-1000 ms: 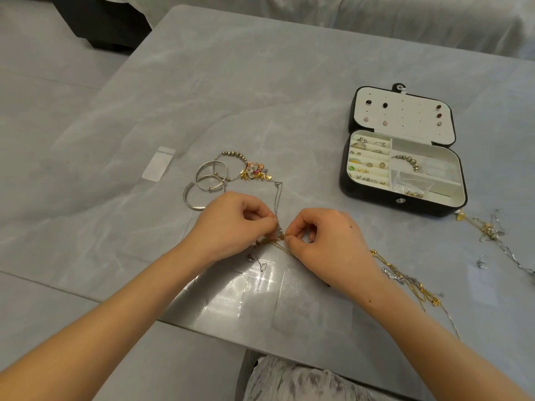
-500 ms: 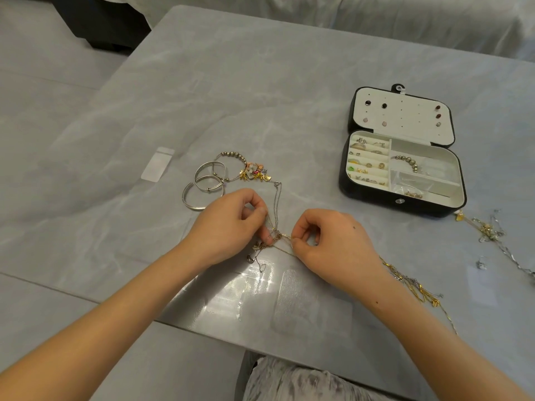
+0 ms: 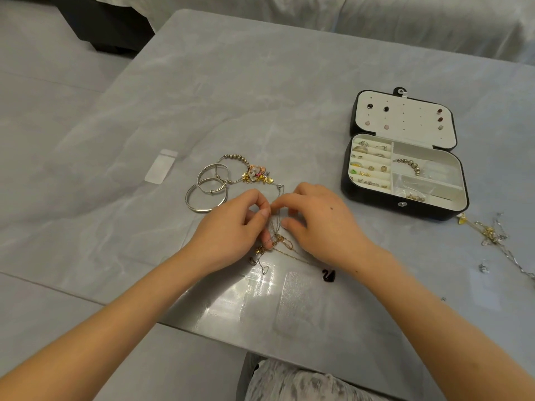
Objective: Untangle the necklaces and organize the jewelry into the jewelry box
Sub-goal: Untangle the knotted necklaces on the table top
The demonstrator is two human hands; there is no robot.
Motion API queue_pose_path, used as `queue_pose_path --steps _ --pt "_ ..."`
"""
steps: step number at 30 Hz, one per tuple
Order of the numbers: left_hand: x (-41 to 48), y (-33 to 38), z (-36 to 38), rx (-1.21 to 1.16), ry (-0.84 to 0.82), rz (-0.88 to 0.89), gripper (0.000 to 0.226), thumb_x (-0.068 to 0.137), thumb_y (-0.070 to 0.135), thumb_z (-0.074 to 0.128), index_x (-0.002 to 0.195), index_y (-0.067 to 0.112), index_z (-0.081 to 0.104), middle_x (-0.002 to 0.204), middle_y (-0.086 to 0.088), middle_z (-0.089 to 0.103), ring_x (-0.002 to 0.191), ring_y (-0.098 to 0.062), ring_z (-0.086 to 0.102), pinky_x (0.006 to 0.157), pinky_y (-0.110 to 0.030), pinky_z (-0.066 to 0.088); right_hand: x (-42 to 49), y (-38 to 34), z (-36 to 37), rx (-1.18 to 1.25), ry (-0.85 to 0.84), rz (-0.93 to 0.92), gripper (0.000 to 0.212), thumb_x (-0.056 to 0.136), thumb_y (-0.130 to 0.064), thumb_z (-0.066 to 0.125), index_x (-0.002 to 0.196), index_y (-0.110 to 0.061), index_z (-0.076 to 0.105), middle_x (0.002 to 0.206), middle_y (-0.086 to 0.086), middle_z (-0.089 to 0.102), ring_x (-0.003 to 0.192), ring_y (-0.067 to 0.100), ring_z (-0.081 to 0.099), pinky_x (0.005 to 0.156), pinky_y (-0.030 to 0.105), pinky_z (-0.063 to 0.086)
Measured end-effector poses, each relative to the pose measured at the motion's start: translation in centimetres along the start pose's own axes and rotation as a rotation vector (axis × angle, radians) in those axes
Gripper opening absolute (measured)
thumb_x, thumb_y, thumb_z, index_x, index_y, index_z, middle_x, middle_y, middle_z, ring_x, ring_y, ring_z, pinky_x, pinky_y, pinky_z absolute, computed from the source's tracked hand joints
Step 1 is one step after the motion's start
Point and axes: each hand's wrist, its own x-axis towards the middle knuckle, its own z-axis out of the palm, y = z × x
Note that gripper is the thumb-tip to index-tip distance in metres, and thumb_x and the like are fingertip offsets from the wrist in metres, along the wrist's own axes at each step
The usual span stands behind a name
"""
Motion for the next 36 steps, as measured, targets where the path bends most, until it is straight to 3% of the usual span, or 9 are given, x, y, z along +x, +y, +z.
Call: queue_pose_path --steps 5,9,14,18,22,25,30,33,36 --pt "-0.1 -0.1 -0.1 -0.017 0.022 -0.003 0.018 0.098 0.024 0.04 0.082 0.029 0.046 0.062 0.01 0.068 0.07 -0.013 0.065 0.08 -0.045 0.049 1.3 0.4 -1.0 -0.082 -0.117 -0.054 0.012 0.088 -0.035 0.057 0.095 -0.027 0.062 0.09 -0.008 0.044 0.093 0.016 0.046 0.074 0.027 0.033" --pt "0.0 -0.1 -0.1 0.028 0.047 0.008 0.019 0.098 0.024 0.039 0.081 0.028 0.044 0.058 0.013 0.066 0.066 -0.008 0.062 0.075 -0.037 0.048 1.4 0.5 -0.9 -0.101 -0.096 -0.088 0.012 0.092 -0.029 0.051 0.094 -0.02 0.06 0.099 -0.002 0.052 0.093 0.017 0.044 0.08 0.03 0.036" --pt "0.1 0.1 0.0 0.06 0.067 0.009 0.019 0.098 0.023 0.04 0.08 0.029 0.044 0.055 0.014 0.064 0.058 -0.001 0.058 0.067 -0.029 0.045 1.0 0.8 -1.0 0.017 0.011 -0.097 0.007 0.09 -0.017 0.054 0.089 -0.012 0.059 0.094 0.0 0.054 0.086 0.013 0.035 0.078 0.028 0.032" --pt "0.1 0.2 0.1 0.07 0.07 -0.001 0.02 0.098 0.024 0.04 0.079 0.029 0.043 0.052 0.016 0.062 0.055 0.0 0.057 0.067 -0.03 0.045 0.5 0.7 -1.1 0.168 0.008 -0.082 0.005 0.09 -0.009 0.052 0.088 -0.008 0.056 0.077 -0.008 0.047 0.084 0.014 0.04 0.071 0.024 0.03" --pt "0.1 0.3 0.1 0.101 0.075 -0.004 0.02 0.098 0.024 0.04 0.078 0.029 0.043 0.052 0.017 0.062 0.056 0.0 0.056 0.064 -0.027 0.043 0.2 0.7 -1.0 0.286 -0.016 -0.065 0.008 0.091 -0.007 0.048 0.087 -0.014 0.05 0.083 -0.002 0.06 0.082 0.015 0.048 0.073 0.029 0.038" --pt "0.2 0.4 0.1 0.105 0.074 -0.015 0.019 0.097 0.024 0.041 0.078 0.029 0.044 0.053 0.018 0.063 0.056 0.0 0.057 0.064 -0.026 0.042 0.2 0.6 -1.0 0.301 -0.008 -0.067 0.013 0.091 -0.007 0.048 0.085 -0.018 0.045 0.076 -0.005 0.06 0.078 0.016 0.052 0.073 0.032 0.041" --pt "0.2 0.2 0.0 0.113 0.072 -0.008 0.017 0.096 0.023 0.042 0.08 0.028 0.045 0.052 0.017 0.062 0.055 0.001 0.056 0.064 -0.024 0.042 0.0 0.6 -1.2 0.166 -0.027 -0.068 0.002 0.093 -0.02 0.05 0.095 -0.021 0.05 0.079 -0.006 0.057 0.077 0.013 0.047 0.068 0.028 0.035" --pt "0.3 0.0 0.1 0.144 0.082 -0.003 0.018 0.097 0.023 0.042 0.079 0.029 0.044 0.048 0.019 0.059 0.055 0.002 0.054 0.06 -0.019 0.038 -0.3 0.8 -1.7 0.103 -0.044 -0.064 0.02 0.089 -0.028 0.058 0.109 -0.026 0.052 0.082 -0.009 0.058 0.08 0.009 0.047 0.074 0.027 0.038" --pt "0.3 -0.1 0.2 0.181 0.094 -0.001 0.02 0.097 0.024 0.042 0.078 0.03 0.043 0.047 0.018 0.057 0.057 0.004 0.054 0.055 -0.012 0.034 -0.6 1.2 -2.3 0.033 -0.073 -0.063 0.032 0.085 -0.023 0.062 0.114 -0.032 0.051 0.083 -0.012 0.059 0.086 0.009 0.048 0.079 0.029 0.042"
